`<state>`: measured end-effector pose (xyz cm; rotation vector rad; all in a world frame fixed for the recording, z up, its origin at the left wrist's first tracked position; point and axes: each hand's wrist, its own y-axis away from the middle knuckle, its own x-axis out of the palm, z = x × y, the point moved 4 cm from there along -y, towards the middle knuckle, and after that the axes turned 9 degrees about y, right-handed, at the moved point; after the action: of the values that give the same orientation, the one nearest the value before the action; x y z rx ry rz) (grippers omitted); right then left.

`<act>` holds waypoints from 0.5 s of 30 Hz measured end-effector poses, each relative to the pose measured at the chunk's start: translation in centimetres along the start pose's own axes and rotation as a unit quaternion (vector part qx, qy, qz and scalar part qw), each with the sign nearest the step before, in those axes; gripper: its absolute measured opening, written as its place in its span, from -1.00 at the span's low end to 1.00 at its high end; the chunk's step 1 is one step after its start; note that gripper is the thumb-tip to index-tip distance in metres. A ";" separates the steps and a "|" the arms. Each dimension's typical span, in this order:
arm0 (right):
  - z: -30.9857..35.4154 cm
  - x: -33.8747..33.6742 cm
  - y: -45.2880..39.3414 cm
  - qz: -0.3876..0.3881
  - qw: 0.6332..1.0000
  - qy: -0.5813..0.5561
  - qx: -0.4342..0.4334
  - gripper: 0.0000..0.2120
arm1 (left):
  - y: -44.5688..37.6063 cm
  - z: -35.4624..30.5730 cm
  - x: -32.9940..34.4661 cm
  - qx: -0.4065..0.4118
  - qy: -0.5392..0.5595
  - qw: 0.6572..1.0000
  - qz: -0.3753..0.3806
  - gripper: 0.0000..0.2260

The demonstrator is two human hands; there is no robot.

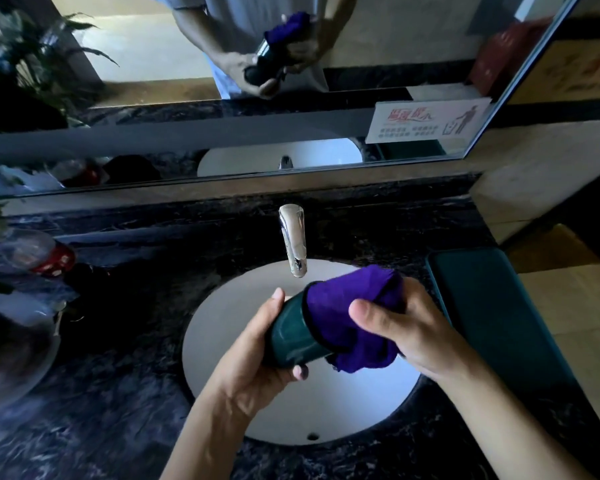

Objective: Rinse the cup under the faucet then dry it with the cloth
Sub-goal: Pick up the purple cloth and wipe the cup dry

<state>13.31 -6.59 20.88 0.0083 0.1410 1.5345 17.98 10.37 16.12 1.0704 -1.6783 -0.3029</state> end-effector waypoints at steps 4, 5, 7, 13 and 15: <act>-2.0 0.4 0.3 -0.124 0.950 -0.286 0.037 -0.38 | -0.9 0.4 -0.3 0.004 0.068 0.998 0.011 -0.59; -2.4 0.2 0.5 -0.147 0.926 -0.346 0.040 -0.33 | -1.1 0.4 -0.3 -0.002 0.106 0.994 0.026 -0.54; -2.8 -0.5 0.8 -0.198 0.900 -0.388 0.025 -0.31 | -1.4 0.3 -0.4 -0.002 0.179 0.983 0.049 -0.45; -4.2 0.6 1.5 -0.348 0.912 -0.199 0.086 -0.39 | -2.0 0.3 1.3 0.059 0.225 0.971 0.045 -0.49; -3.4 1.6 1.3 -0.335 0.920 -0.196 0.055 -0.48 | -2.1 0.0 2.0 0.101 0.205 0.973 0.044 -0.49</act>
<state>11.76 -5.18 17.47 0.3253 -0.0873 0.8138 19.00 7.65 15.98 1.1152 -1.3963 0.1443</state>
